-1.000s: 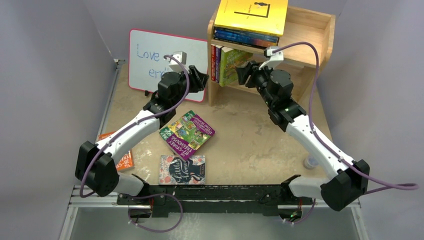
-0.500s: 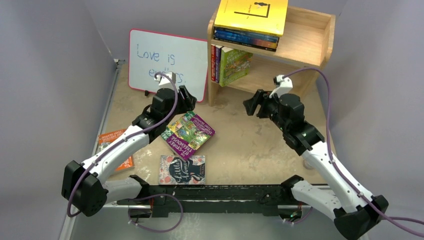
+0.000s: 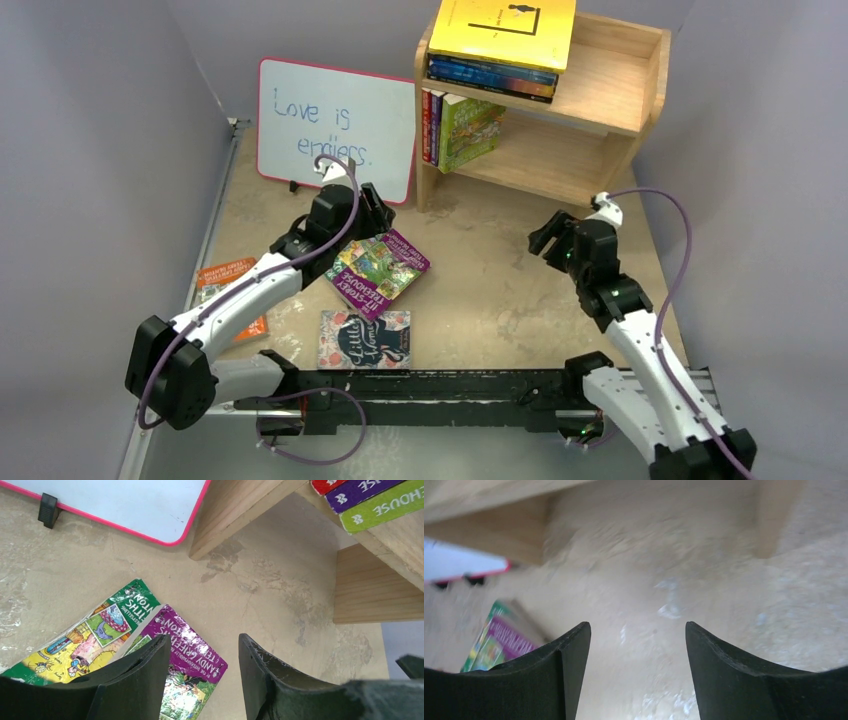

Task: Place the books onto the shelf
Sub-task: Adjust the book on the shelf, then adjust the shelf at the center of the board.

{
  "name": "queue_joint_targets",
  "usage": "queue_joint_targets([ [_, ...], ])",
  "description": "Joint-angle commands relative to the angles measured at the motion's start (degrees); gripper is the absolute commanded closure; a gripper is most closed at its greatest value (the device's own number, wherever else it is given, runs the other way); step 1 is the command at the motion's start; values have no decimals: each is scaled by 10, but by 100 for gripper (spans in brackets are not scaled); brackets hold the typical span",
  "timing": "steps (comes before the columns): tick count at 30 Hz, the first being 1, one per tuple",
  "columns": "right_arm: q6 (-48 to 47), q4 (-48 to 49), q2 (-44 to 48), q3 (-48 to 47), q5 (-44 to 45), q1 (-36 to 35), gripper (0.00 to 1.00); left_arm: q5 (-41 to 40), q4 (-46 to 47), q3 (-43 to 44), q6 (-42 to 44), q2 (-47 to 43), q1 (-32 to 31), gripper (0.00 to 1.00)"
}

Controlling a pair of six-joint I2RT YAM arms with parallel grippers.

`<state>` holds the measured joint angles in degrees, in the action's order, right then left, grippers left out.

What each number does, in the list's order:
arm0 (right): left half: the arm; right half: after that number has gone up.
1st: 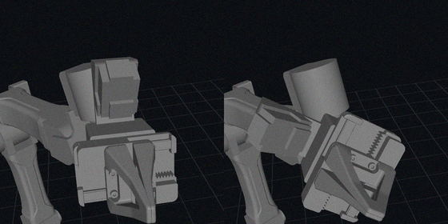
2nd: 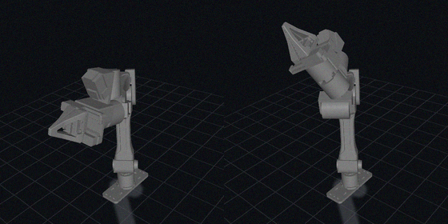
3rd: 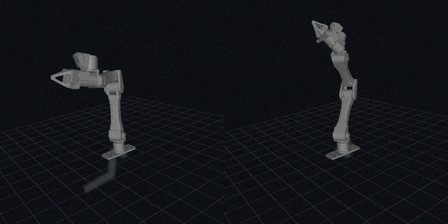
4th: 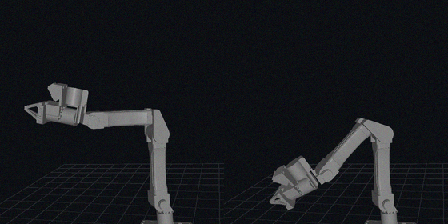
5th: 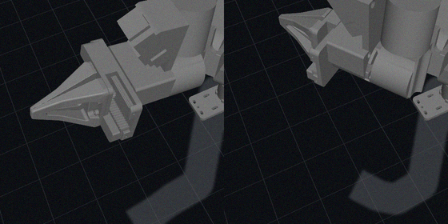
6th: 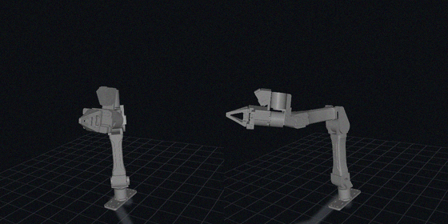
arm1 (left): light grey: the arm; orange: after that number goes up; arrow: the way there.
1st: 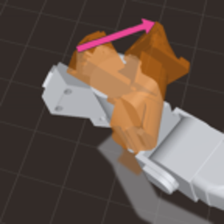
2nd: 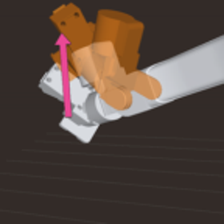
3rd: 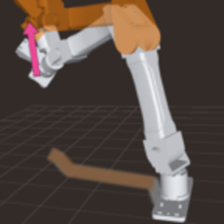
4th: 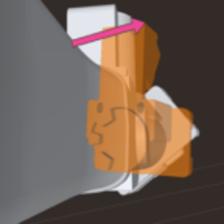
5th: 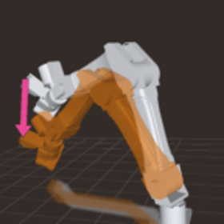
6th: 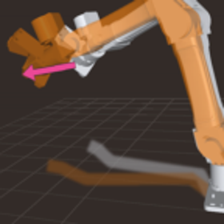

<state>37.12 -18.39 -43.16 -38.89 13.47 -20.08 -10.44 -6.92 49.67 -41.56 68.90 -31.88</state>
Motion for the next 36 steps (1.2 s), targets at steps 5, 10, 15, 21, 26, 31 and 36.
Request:
queue_joint_targets([
  [5, 9, 160, -5, 64, -90, 141, 30, 33, 32, -3, -21, 10, 4, 48],
  [10, -6, 220, -10, 82, -125, 213, 28, 1, 8, 1, -32, 17, 4, 48],
  [15, -41, 263, -72, 61, -189, 268, 27, -38, -38, 16, -47, 42, 4, 47],
  [21, -74, 290, -117, 36, -207, 279, 28, -34, -38, 16, -52, 50, 4, 46],
  [26, -97, 310, -147, 18, -193, 286, 30, -27, -34, 24, -50, 66, 4, 46],
  [31, -114, 327, -189, -18, -200, 291, 33, -23, -30, 32, -49, 79, 4, 46],
  [36, -127, 343, -235, -52, -211, 296, 35, -22, -29, 35, -47, 85, 4, 45],
])
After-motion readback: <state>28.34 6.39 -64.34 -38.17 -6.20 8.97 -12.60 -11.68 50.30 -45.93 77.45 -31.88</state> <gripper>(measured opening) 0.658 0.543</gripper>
